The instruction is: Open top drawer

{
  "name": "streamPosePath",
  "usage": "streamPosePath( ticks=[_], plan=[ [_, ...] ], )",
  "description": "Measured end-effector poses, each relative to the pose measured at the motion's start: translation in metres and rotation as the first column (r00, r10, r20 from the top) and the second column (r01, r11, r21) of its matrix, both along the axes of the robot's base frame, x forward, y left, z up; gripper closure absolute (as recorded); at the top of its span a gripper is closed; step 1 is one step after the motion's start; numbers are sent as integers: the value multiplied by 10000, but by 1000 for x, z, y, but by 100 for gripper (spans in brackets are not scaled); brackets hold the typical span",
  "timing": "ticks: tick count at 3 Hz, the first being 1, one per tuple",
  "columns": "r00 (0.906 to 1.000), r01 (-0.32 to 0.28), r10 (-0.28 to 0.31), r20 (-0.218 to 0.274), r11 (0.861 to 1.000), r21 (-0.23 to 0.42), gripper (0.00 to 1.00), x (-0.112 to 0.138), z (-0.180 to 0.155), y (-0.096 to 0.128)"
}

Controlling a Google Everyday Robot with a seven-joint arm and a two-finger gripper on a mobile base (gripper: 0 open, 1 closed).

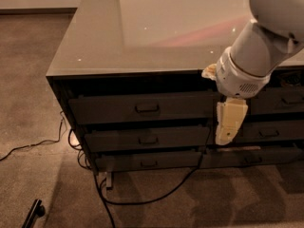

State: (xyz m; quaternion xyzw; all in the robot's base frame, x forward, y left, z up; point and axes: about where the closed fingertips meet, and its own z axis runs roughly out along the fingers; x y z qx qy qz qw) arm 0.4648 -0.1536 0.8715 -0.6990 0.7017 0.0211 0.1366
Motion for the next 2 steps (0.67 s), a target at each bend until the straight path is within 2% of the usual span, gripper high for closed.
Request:
streamPosePath(
  ticks=[1,2],
  plan=[
    [9973,517,-500,-541,9982,293,0,13,-37,-13],
    [9955,744,-696,-641,9944,755,0,32,-58,-6]
  ],
)
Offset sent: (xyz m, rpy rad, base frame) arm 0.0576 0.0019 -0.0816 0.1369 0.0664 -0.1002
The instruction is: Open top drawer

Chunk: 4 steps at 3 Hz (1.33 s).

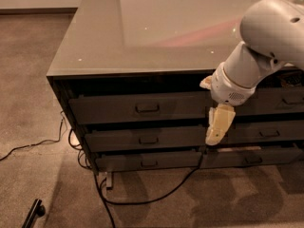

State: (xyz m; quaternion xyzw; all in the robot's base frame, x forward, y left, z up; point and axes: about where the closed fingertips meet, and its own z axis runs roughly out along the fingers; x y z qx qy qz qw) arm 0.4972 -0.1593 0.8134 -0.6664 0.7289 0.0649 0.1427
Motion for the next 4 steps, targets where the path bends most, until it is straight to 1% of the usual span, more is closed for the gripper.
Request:
streamPosePath(
  ticks=[1,2,3,4],
  plan=[
    [9970,-309,288,719,9991,276,0,12,-1,23],
    [9958,-289,259,880,9990,329,0,16,0,25],
    [9925,-578,550,1095,9981,223,0,16,-3,23],
    [9831,-1418,1340,1248,9883,561,0,15,-20,39]
  ],
)
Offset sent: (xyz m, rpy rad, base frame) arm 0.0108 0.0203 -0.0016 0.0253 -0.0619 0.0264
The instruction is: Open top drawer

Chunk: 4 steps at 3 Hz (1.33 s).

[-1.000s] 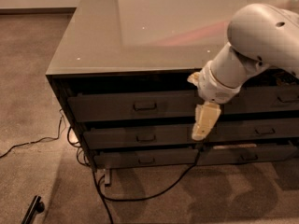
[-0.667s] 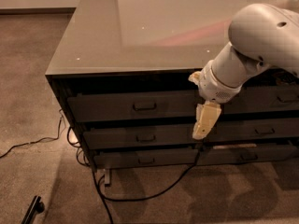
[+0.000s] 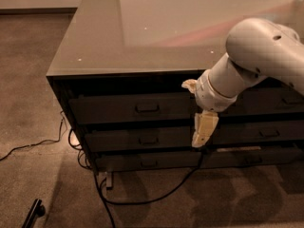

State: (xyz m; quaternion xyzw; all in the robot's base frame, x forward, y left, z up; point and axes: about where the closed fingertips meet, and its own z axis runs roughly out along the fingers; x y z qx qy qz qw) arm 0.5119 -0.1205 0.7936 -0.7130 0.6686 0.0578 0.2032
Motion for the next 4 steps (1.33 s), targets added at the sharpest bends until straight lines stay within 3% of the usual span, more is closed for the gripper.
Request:
streamPosePath(
  ticks=[2,3,4],
  plan=[
    [9964,-591,574,625,9979,257,0,26,-21,44],
    [9953,-525,538,810,9984,-191,0,52,-26,54],
    [9948,-566,586,828,9981,-263,0,53,-27,57]
  ],
)
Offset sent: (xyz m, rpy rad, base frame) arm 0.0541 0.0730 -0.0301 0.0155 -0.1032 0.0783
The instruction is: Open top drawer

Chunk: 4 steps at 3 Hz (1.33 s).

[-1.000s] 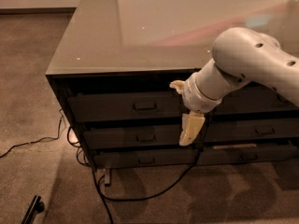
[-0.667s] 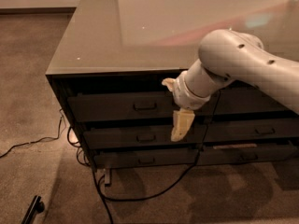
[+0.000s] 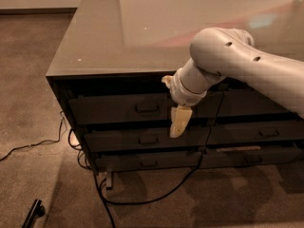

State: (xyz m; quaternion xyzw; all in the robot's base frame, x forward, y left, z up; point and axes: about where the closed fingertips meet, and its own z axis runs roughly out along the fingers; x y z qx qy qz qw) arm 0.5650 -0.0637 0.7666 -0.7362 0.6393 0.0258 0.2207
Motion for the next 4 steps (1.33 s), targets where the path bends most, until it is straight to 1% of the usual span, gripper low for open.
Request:
streamPosePath(
  ticks=[1,2,3,4],
  plan=[
    [9996,16,-11,-294,9998,174,0,-1,-11,3],
    [9973,124,-97,-724,9993,365,0,3,-28,2],
    [9948,497,-476,-904,9985,211,0,13,-45,-6],
    [9927,942,-956,-737,9953,-228,0,45,-63,-14]
  ],
)
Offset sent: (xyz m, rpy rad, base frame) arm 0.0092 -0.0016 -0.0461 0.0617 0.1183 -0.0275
